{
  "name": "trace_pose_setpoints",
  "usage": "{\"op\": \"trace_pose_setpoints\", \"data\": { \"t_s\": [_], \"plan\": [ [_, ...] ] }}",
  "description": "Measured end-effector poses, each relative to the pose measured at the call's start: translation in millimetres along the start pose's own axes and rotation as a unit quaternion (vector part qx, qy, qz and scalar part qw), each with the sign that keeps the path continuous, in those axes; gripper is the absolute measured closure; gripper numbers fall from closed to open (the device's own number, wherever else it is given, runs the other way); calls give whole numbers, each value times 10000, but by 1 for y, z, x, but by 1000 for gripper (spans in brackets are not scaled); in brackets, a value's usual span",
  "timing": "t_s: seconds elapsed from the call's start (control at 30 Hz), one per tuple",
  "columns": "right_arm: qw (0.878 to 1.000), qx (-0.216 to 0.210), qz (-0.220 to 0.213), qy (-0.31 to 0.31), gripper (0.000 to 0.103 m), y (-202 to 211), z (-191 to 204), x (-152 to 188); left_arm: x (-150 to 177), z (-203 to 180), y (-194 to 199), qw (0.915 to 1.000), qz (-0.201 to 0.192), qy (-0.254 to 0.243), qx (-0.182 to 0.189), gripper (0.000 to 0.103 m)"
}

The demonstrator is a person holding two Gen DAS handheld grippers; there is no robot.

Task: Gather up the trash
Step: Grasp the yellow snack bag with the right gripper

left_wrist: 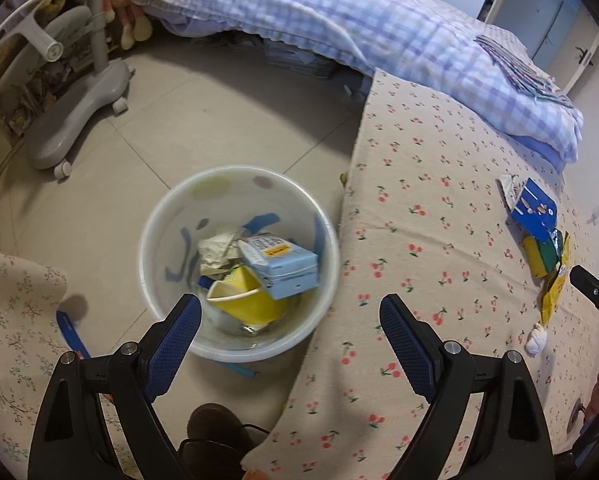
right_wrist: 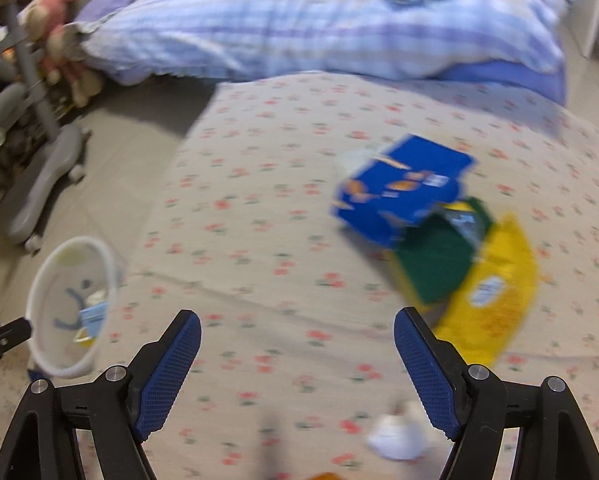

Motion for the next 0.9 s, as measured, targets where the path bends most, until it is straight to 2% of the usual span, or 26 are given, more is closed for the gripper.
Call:
{"op": "trace_pose_setpoints", "data": {
  "t_s": [0.33,0.73,0.9],
  "plan": [
    [9971,394,316,-563,20,-22,-72,3,-1,-45,-17,9995,181,-138,211,11],
    [9909,519,832,-922,20,-62,-101,13,1,-78,-23,9987,226,-196,407,11],
    [9880,383,1054,-1063,20,-77,-104,19,5,-87,-25,9985,243,-215,447,10]
  ]
}}
Point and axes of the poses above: each gripper's, at about its wrist camera, not at the fingertips, and y roughly against the way its jaws point, z to its left, x to its underside, the point moved 7 cm from there along -y, roughly the way its jaws point, and after that the axes turned 10 degrees about x, right-handed, at the moved point
